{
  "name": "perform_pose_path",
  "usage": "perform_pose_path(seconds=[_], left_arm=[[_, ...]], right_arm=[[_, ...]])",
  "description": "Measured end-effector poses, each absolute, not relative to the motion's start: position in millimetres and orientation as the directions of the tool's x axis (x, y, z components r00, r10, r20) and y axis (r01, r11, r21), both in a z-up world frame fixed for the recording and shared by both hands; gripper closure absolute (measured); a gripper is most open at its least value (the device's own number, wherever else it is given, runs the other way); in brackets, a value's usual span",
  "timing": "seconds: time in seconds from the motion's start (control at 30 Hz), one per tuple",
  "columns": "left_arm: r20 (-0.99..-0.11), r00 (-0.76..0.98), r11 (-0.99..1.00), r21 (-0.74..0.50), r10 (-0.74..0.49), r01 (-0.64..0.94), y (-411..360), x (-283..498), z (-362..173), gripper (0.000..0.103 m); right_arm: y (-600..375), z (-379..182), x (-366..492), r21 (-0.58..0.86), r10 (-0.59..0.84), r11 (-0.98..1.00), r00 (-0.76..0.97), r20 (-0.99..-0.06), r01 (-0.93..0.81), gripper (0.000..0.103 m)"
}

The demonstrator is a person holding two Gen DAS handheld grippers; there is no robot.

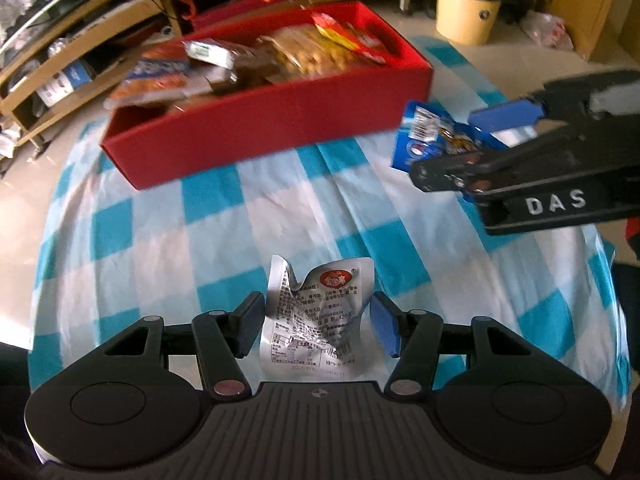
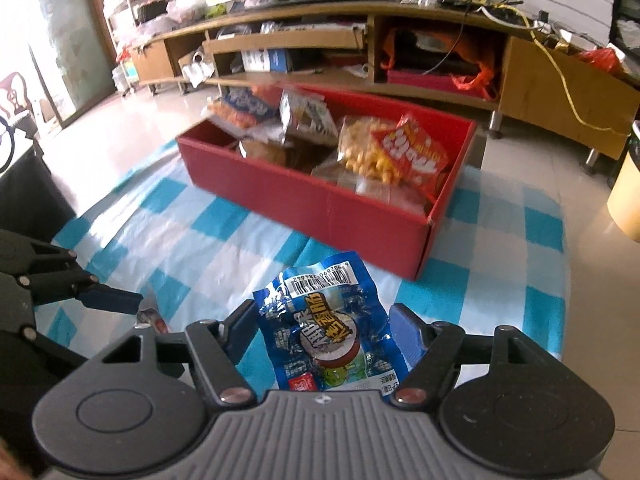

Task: Organize snacks
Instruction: 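Lift the clear wrapper with the left tool while the right tool lifts the blue packet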

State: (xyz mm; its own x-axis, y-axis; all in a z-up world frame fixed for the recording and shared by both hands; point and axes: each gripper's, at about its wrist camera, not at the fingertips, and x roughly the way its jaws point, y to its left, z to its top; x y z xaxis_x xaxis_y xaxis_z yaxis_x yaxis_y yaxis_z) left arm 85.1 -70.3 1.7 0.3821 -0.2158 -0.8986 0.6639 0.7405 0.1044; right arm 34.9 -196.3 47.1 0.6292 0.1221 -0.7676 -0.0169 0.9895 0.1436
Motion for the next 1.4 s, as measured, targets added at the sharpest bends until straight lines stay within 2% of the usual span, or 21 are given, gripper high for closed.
perform_pose_path(seconds=[0.6,0.63,0.67,0.7,0.9,1.03,1.1,1.17,1.33,1.4], left_arm=[[-0.828,0.492,0.815,0.078,-0.268,0.575,-72.9,131.7,48.8,0.039],[-0.824,0.498,0.818,0.077,-0.270,0.570,-74.1,135.3,51.2,0.042],[-0.821,0.503,0.821,0.077,-0.270,0.566,-75.5,139.2,53.1,0.052],[-0.822,0.501,0.823,0.072,-0.271,0.563,-76.6,142.5,54.4,0.054],[-0.826,0.502,0.840,0.067,-0.257,0.539,-83.8,165.1,51.3,0.053],[-0.869,0.423,0.850,0.006,-0.256,0.526,-79.7,171.9,31.8,0.036],[-0.878,0.412,0.848,0.013,-0.244,0.530,-81.4,171.4,23.3,0.033],[-0.880,0.400,0.849,-0.007,-0.256,0.528,-86.3,171.2,18.0,0.021],[-0.856,0.440,0.821,0.033,-0.271,0.570,-117.3,158.3,10.8,0.011],[-0.863,0.432,0.844,0.012,-0.262,0.536,-129.3,161.2,2.1,0.009]], right_arm=[[-204.5,73.7,60.1,0.237,0.142,0.971,0.728,-0.671,0.029,0.035],[-204.6,75.2,62.2,0.243,0.145,0.970,0.733,-0.664,0.029,0.035],[-205.2,76.7,64.1,0.251,0.147,0.968,0.740,-0.657,0.030,0.035],[-206.0,78.3,66.6,0.259,0.149,0.965,0.746,-0.649,0.033,0.035],[-214.2,79.7,80.0,0.276,0.128,0.959,0.772,-0.623,0.064,0.035],[-221.8,72.1,81.4,0.297,0.131,0.952,0.772,-0.622,0.078,0.035],[-226.1,66.8,82.3,0.303,0.130,0.949,0.763,-0.633,0.089,0.035],[-230.7,64.8,80.2,0.305,0.127,0.947,0.762,-0.635,0.097,0.035],[-250.6,66.9,71.8,0.319,0.102,0.938,0.775,-0.623,0.133,0.035],[-260.0,67.8,67.1,0.333,0.096,0.931,0.778,-0.621,0.151,0.035]])
